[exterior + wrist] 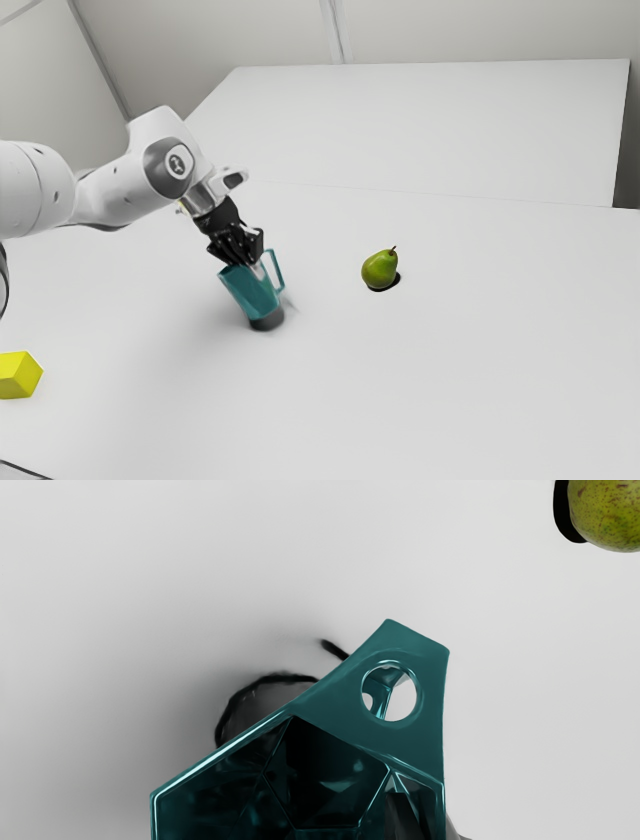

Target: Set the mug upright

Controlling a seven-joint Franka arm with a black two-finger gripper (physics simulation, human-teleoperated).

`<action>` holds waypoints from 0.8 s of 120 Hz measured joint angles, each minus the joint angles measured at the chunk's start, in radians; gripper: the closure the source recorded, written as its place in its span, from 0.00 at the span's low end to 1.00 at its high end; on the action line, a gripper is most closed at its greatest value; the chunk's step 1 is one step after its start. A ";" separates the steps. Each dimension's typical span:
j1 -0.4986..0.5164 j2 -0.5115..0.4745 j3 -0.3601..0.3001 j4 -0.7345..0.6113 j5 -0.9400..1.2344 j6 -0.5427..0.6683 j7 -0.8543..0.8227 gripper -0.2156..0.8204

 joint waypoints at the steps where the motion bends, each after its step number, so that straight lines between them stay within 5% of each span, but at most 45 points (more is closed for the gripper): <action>1: -0.002 -0.001 0.000 0.000 0.004 0.004 0.000 0.97; 96: -0.091 -0.019 0.023 -0.053 0.330 0.186 -0.091 0.97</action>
